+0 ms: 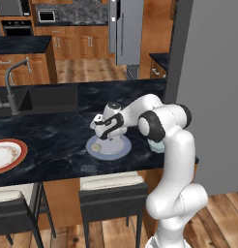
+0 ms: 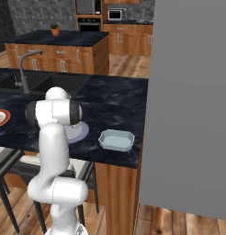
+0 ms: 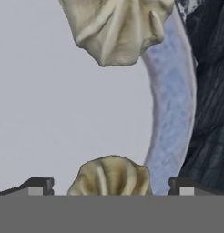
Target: Place two dumplings into each of the tupperware containers and then place the containers in the fridge.
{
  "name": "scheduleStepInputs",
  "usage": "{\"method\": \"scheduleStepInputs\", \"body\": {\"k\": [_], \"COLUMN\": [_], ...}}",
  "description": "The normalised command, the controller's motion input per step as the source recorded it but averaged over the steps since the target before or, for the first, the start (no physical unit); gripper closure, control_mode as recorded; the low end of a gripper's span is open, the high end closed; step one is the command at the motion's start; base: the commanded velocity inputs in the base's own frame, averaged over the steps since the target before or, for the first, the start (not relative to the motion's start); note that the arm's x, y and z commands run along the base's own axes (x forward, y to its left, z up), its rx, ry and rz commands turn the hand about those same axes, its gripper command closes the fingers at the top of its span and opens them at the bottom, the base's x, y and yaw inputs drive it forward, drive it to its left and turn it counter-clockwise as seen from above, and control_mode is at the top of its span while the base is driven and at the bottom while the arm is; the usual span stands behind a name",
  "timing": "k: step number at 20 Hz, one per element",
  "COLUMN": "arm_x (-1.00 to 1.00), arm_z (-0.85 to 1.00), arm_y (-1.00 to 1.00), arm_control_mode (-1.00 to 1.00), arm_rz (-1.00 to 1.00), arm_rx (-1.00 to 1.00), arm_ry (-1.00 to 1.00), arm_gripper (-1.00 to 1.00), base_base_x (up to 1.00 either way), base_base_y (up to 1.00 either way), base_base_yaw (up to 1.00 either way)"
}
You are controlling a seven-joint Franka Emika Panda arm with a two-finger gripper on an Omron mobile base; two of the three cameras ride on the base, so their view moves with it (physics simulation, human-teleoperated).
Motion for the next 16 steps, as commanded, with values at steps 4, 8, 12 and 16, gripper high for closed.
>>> {"method": "scheduleStepInputs", "body": {"k": [4, 8, 12, 16], "arm_x": [0.04, 0.02, 0.0, 0.0], "arm_z": [-0.53, -0.51, -0.56, -0.62], "arm_y": [0.06, 0.02, 0.02, 0.0], "arm_control_mode": [-1.0, -1.0, -1.0, -1.0], "arm_rz": [0.0, 0.0, 0.0, 0.0], "arm_rx": [-0.04, -0.02, -0.03, -0.01], "arm_ry": [-0.08, -0.11, -0.06, -0.03], "arm_gripper": [-1.0, -1.0, 1.0, 1.0], "base_base_x": [0.0, 0.0, 0.0, 0.0], "base_base_y": [0.0, 0.0, 0.0, 0.0], "base_base_yaw": [0.0, 0.0, 0.0, 0.0]}}
